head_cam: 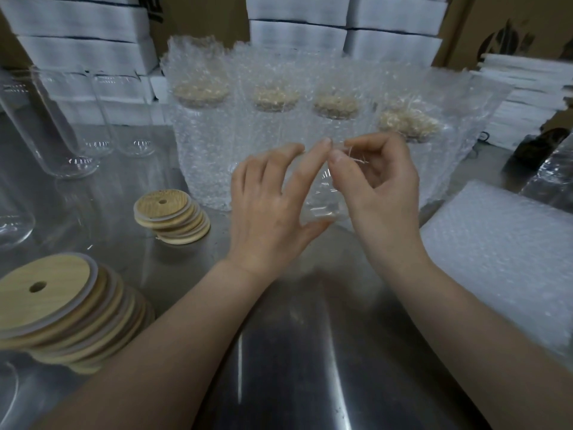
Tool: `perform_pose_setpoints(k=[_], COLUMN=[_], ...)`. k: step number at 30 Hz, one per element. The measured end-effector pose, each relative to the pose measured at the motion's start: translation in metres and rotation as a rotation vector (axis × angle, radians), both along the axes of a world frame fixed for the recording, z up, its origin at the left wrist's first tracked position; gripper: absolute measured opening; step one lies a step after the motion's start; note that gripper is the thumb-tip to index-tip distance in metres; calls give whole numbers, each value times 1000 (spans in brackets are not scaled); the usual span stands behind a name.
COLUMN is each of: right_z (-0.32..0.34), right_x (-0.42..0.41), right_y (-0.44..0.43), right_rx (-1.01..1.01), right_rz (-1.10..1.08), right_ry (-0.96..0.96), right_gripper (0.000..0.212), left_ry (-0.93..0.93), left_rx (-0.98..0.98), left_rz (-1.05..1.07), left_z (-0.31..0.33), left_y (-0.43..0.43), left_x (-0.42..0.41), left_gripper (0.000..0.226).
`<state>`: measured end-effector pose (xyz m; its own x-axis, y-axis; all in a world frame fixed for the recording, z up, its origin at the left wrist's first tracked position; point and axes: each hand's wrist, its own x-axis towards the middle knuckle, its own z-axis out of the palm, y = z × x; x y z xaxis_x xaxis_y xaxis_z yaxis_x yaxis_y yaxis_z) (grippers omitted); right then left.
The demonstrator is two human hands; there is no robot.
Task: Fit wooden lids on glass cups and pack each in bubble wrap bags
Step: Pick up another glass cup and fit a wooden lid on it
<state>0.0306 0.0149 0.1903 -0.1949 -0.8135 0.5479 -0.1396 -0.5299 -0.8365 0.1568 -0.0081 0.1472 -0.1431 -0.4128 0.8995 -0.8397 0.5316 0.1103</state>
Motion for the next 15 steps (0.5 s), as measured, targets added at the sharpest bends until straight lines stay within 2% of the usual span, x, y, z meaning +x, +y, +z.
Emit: perform_pose_setpoints(k=[5,9,13,15], right_z=[4,7,10,12], right_x=[-4,-10,-11,-12], right_y=[-4,-8,-13,-14], right_rx=[163,285,334,340], right_rz=[31,211,415,550], right_ry=[-256,-465,-628,-708], right_gripper=[13,13,8,8], left_ry=[-58,-50,52,122], left_rx=[-49,-36,-25,0], left_rz=[35,38,-24,-55], left_z=[-6,-7,-3,0], left_y=[-4,-5,-3,-1], left_x=[-1,0,2,1], left_gripper=[76,83,75,82])
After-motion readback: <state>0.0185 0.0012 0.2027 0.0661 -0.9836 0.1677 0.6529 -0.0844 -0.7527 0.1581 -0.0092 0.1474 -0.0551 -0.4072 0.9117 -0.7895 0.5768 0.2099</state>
